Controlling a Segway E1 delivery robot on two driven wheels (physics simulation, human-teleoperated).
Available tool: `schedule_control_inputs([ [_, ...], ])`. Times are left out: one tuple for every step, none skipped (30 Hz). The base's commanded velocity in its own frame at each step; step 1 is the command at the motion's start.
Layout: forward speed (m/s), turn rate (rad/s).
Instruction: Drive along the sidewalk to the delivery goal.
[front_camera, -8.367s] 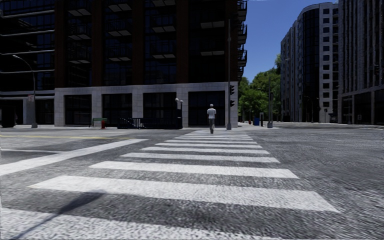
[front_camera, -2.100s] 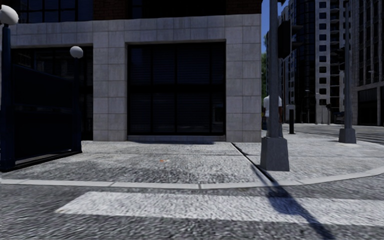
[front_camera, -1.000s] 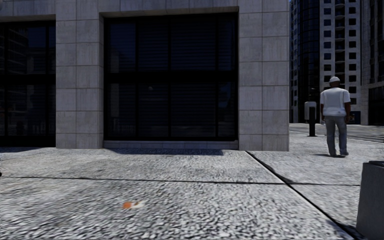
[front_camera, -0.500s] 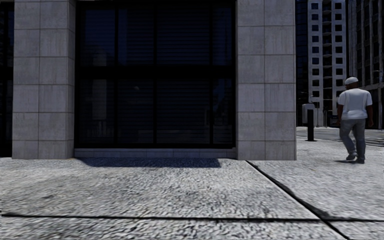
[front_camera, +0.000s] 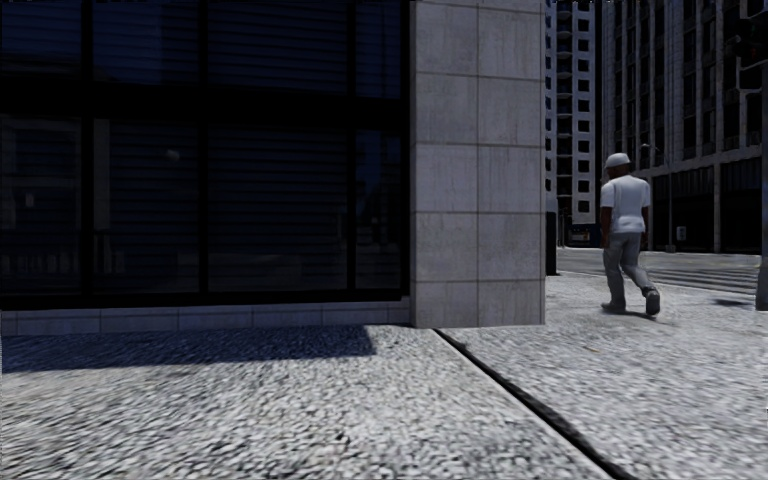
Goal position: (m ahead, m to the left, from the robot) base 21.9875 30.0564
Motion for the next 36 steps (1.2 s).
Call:
schedule_control_inputs([
  [1.73,-0.58],
  [1.73,-0.58],
  [1.73,-0.58],
  [1.73,-0.58],
  [1.73,-0.58],
  [1.73,-0.58],
  [1.73,-0.61],
  [1.73,-0.61],
  [1.73,-0.61],
  [1.73,-0.62],
  [1.73,-0.62],
  [1.73,-0.64],
  [1.73,-0.64],
  [1.73,-0.64],
  [1.73,-0.65],
  [1.73,-0.66],
  [1.73,-0.66],
  [1.73,-0.66],
  [1.73,-0.67],
  [1.73,-0.67],
  [1.73,-0.67],
  [1.73,-0.67],
  [1.73,-0.67],
  [1.73,-0.67],
  [1.73,-0.67],
  [1.73,-0.67],
  [1.73,-0.67],
  [1.73,-0.67],
  [1.73,-0.67],
  [1.73,-0.67],
  [1.73,-0.67],
  [1.73,-0.67],
  [1.73,-0.67],
  [1.73,-0.67],
  [1.73,-0.67],
  [1.73,-0.67],
])
